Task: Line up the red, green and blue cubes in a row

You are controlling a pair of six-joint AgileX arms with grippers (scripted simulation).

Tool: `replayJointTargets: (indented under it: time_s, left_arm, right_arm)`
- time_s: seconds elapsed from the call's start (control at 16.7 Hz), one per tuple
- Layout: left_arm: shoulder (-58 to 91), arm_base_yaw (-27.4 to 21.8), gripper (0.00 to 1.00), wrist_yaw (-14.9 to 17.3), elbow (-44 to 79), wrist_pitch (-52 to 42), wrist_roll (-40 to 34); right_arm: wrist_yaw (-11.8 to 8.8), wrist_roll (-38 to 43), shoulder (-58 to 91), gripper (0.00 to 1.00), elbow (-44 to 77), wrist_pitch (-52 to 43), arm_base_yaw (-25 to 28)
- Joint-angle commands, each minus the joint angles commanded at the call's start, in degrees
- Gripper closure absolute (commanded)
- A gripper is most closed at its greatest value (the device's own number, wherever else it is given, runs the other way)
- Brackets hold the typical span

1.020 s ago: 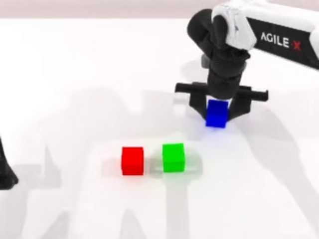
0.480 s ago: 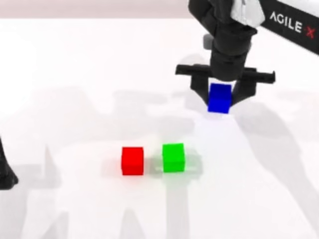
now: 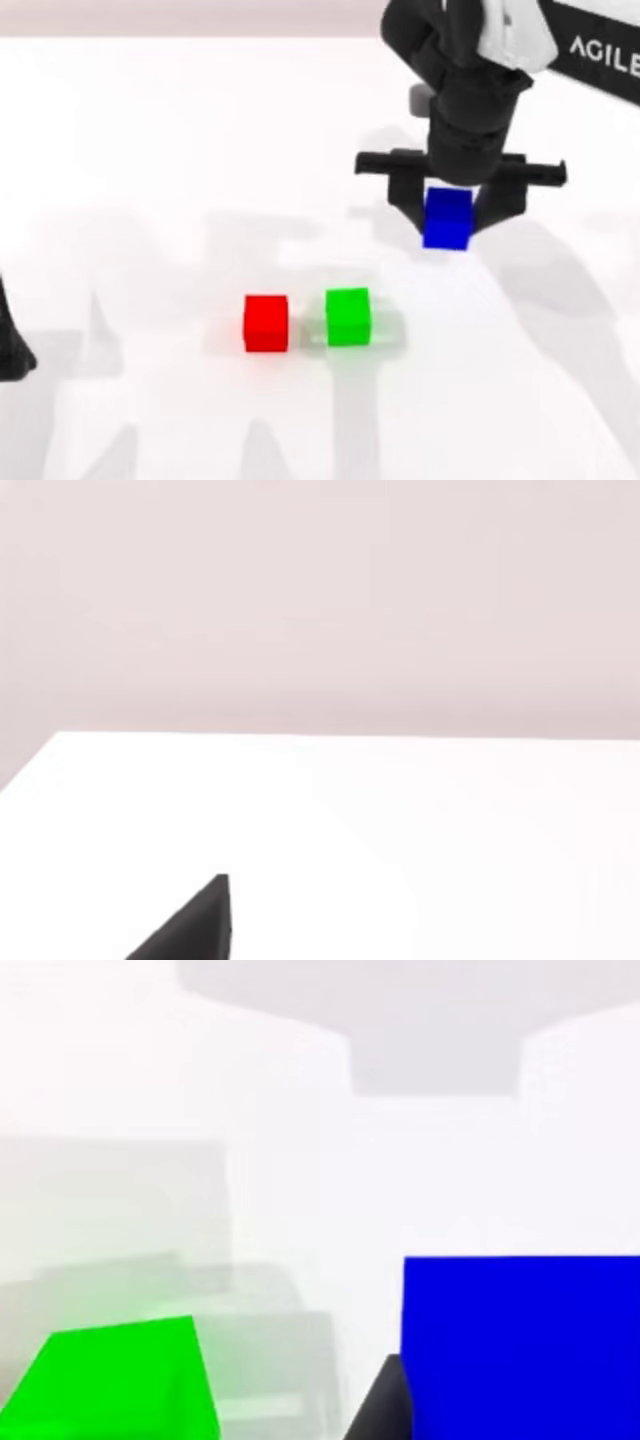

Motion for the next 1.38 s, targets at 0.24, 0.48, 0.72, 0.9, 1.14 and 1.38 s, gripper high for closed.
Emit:
replayJointTargets:
  time_s: [0.24,0.48,0.72,0.9,1.14,1.38]
  left_arm:
    - [0.0,0.0,0.0,0.0,0.0,0.0,0.0]
    - [0.0,0.0,0.0,0.0,0.0,0.0,0.0]
    - [0.0,0.0,0.0,0.0,0.0,0.0,0.0]
    - [0.0,0.0,0.0,0.0,0.0,0.0,0.0]
    - [0.0,0.0,0.0,0.0,0.0,0.0,0.0]
    - [0.0,0.0,0.0,0.0,0.0,0.0,0.0]
  right_arm:
    - [-0.13,-0.68,-8.57,1.0,-12.78,3.08,2.87]
    - [-0.18,-0.98,-12.56,1.0,-17.37,4.55,4.27]
    - [-0.18,-0.88,-12.28,1.0,-17.39,4.6,3.96]
    - [-0.18,-0.77,-11.19,1.0,-20.2,8.63,3.89]
    - [-0.16,-0.83,-8.68,1.0,-25.73,17.14,4.18]
    - [-0.14,-0.85,-7.94,1.0,-27.17,18.98,4.33]
